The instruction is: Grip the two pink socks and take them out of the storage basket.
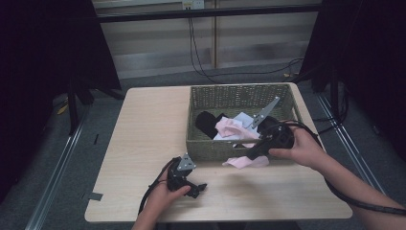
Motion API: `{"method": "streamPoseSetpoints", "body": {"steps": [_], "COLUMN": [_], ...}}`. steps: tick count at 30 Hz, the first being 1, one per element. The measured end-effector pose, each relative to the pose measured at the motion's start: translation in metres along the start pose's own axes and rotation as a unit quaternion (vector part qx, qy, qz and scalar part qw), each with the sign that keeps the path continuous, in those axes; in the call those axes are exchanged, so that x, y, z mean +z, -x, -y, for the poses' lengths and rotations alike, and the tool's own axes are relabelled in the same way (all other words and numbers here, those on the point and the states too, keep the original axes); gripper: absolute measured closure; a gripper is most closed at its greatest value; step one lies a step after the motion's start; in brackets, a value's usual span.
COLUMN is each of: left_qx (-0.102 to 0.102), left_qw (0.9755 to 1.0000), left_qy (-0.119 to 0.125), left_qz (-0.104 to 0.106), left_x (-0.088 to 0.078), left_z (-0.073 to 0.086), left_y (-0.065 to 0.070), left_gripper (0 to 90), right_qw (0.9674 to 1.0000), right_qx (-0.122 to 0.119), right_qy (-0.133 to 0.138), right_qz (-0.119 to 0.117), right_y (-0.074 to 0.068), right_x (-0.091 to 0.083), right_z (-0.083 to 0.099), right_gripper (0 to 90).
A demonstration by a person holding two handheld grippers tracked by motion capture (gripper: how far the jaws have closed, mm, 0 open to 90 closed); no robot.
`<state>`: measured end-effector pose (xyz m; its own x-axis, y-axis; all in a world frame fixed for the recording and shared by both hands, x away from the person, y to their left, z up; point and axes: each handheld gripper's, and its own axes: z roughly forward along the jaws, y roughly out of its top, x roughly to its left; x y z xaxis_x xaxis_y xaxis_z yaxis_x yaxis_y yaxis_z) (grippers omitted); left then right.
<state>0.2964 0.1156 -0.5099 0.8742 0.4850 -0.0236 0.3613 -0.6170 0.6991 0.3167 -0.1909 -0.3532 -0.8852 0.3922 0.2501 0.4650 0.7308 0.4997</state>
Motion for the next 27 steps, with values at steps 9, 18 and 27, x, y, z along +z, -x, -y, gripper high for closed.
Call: {"method": "streamPoseSetpoints", "body": {"steps": [9, 18, 27], "left_qx": [0.0, 0.0, -0.002], "left_qw": [1.0, 1.0, 1.0], "left_qy": [0.0, 0.0, 0.001], "left_qz": [0.0, 0.0, 0.0], "left_x": [0.0, 0.0, 0.0], "left_z": [0.0, 0.0, 0.0], "left_y": [0.0, 0.0, 0.0], "left_gripper": [0.0, 0.0, 0.0], "right_qw": [0.9998, 0.9996, 0.9993], "right_qx": [0.008, 0.014, 0.018], "right_qy": [-0.016, -0.024, -0.032], "right_qz": [0.001, 0.002, 0.006], "right_y": [0.003, 0.005, 0.009], "right_x": [0.016, 0.03, 0.042], "right_z": [0.009, 0.014, 0.02], "right_gripper": [87.7, 87.7, 81.1]}}
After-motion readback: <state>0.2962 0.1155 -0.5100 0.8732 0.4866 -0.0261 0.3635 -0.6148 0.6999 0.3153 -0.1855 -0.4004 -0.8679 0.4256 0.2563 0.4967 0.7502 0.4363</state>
